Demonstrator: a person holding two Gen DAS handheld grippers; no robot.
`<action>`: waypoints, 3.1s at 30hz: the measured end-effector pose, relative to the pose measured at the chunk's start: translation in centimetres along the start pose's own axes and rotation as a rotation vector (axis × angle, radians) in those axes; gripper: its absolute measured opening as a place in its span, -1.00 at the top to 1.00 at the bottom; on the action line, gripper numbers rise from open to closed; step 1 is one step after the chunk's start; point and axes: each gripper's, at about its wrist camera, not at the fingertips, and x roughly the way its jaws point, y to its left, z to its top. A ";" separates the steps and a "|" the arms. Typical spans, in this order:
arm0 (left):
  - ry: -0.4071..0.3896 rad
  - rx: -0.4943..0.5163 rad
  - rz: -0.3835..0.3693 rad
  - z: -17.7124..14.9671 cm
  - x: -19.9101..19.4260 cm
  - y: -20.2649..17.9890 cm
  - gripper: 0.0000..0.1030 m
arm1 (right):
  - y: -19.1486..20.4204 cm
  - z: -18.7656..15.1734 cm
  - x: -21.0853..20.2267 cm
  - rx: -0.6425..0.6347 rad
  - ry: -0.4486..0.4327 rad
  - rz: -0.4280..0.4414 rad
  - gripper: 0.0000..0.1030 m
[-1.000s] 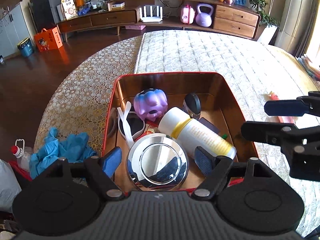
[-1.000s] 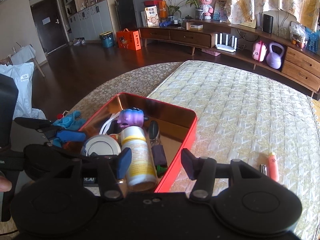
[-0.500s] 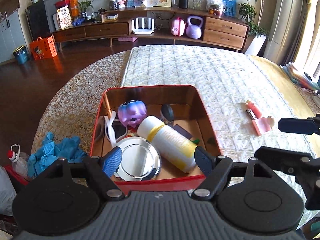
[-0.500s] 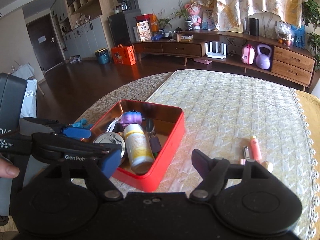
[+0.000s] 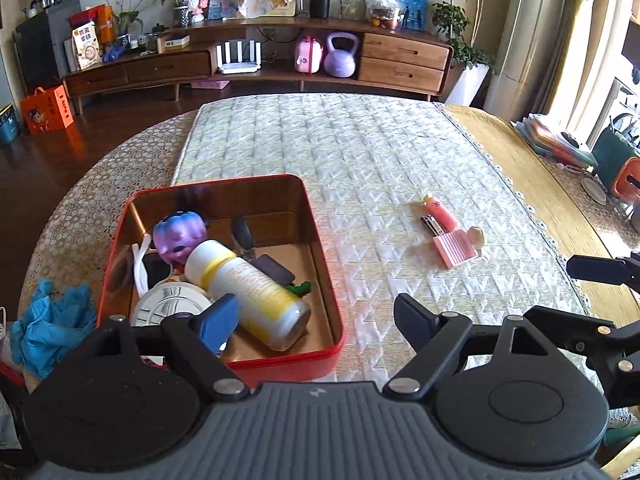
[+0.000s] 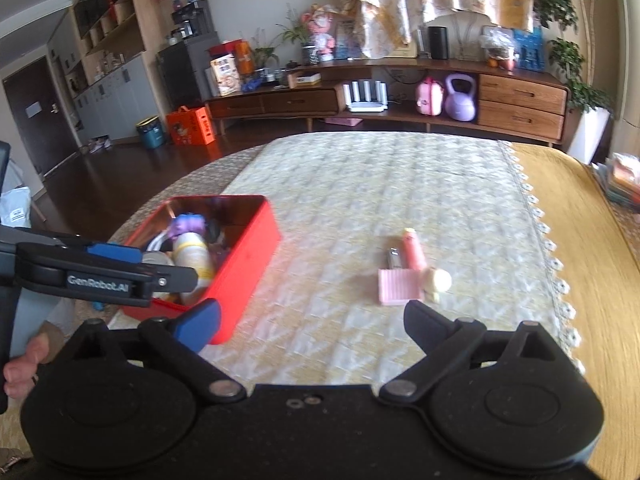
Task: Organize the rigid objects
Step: 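Move both tools toward the pink comb and cream-coloured round object, then grasp the pink comb with the left tool while the right tool grasps the cream-coloured object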
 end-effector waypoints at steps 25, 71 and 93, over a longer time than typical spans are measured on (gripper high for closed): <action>0.004 0.075 -0.056 0.3 8.4 -11.3 -0.81 | -11.4 1.3 5.4 0.120 0.103 -0.119 -0.85; -0.017 0.011 -0.131 1.6 14.0 -12.0 0.19 | -13.0 2.1 10.5 0.290 0.183 0.019 0.42; -0.028 -0.032 -0.081 1.3 6.7 -6.7 0.19 | -6.0 2.6 4.4 0.135 0.129 0.031 0.42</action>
